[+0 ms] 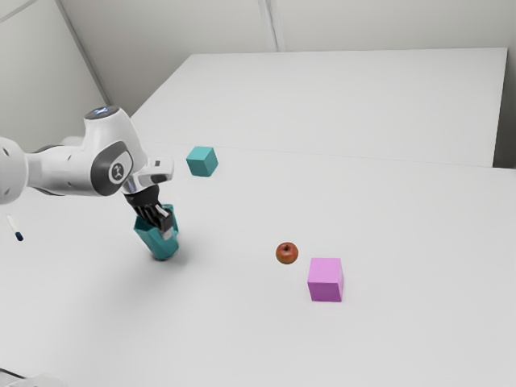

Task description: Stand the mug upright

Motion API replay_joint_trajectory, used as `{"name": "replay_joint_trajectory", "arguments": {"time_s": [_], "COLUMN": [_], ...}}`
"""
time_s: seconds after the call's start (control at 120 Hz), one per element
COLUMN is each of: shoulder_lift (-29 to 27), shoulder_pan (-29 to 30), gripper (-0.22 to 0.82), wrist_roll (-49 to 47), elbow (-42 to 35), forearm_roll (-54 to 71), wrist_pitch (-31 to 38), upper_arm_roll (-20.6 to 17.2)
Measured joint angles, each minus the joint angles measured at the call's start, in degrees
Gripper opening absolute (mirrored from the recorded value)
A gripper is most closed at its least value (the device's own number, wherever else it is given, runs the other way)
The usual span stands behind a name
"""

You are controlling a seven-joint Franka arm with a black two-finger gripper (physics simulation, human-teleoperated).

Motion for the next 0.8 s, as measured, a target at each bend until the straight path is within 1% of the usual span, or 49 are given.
{"name": "replay_joint_trajectory", "arguments": {"time_s": [0.108, 0.183, 0.4, 0.5, 0.617, 0.708, 0.733, 0.758, 0.775, 0.8], "shoulder_lift": [-1.28, -3.10, -7.60, -7.78, -7.32, -7.12, -7.03, -6.95, -6.75, -6.25], "shoulder_pan": [0.27, 0.24, -0.85, -0.50, -0.58, -0.65, -1.18, -2.67, -4.56, -8.80], "gripper": [0.23, 0.31, 0.47, 0.52, 0.56, 0.57, 0.58, 0.58, 0.58, 0.58], "wrist_roll": [-0.85, -1.46, -2.75, -3.22, -4.39, -5.80, -6.16, -6.52, -6.76, -7.14], "elbow": [0.06, 0.97, 4.65, 11.27, 19.38, 23.45, 24.63, 25.77, 26.52, 27.68], "forearm_roll": [-0.08, -0.10, -0.38, -0.92, -2.37, -3.04, -3.15, -3.22, -3.26, -3.30], "wrist_pitch": [-0.45, -2.03, -7.87, -12.63, -19.12, -23.41, -24.47, -25.47, -26.11, -27.12], "upper_arm_roll": [-1.24, -2.10, -3.22, -3.88, -4.08, -4.12, -3.65, -2.31, -0.61, 3.20]}}
